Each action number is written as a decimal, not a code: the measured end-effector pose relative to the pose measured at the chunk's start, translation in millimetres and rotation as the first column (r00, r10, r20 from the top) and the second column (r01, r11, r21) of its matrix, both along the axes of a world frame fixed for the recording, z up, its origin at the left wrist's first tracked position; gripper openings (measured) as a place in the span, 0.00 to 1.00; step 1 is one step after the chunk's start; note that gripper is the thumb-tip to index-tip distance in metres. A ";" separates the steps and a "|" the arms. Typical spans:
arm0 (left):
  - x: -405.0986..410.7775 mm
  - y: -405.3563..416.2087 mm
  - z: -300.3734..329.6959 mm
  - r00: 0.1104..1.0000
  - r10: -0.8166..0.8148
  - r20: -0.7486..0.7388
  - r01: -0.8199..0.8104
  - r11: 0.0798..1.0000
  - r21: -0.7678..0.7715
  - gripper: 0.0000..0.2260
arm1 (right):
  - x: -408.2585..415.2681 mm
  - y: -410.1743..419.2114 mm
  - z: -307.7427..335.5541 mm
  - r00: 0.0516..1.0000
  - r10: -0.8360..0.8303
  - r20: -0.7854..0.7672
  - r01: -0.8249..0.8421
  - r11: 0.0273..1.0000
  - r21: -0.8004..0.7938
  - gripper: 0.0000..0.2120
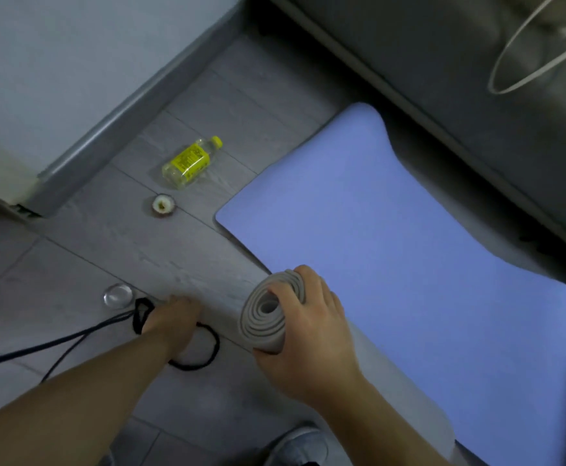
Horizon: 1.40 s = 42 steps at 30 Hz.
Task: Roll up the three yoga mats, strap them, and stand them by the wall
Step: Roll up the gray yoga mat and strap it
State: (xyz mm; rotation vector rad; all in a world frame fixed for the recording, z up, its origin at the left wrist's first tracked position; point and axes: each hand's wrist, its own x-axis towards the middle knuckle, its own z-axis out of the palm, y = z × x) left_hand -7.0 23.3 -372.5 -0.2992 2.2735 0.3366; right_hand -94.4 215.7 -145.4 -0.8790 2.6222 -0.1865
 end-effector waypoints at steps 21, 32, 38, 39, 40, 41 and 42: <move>-48.3 21.6 461.0 0.468 0.835 0.291 -0.187 -0.228 0.956 0.16 | 69.0 67.1 281.0 0.917 -0.321 -0.237 0.158 0.838 -0.523 0.40; 46.9 18.0 547.3 0.533 0.487 -0.691 -0.128 0.855 0.503 0.13 | 137.1 88.7 308.7 0.915 -0.382 -0.131 0.152 0.626 -0.765 0.36; 63.7 49.3 552.8 0.578 0.685 -0.443 -0.149 0.622 0.769 0.02 | 141.7 86.5 299.9 0.913 -0.381 -0.146 0.120 0.592 -0.797 0.38; 64.5 55.5 555.1 0.560 0.757 -0.336 -0.183 0.509 0.841 0.04 | 142.1 86.0 298.1 0.916 -0.377 -0.141 0.118 0.586 -0.801 0.38; 63.8 59.4 556.4 0.545 0.813 -0.207 -0.215 0.373 0.902 0.08 | 141.8 84.9 297.5 0.917 -0.374 -0.136 0.117 0.581 -0.806 0.38; 63.3 64.0 556.6 0.539 0.838 -0.083 -0.234 0.244 0.941 0.12 | 141.4 85.5 295.4 0.917 -0.377 -0.129 0.123 0.575 -0.809 0.38; 62.8 65.9 556.4 0.537 0.844 -0.008 -0.241 0.162 0.957 0.15 | 140.3 86.0 294.7 0.914 -0.386 -0.124 0.130 0.569 -0.812 0.38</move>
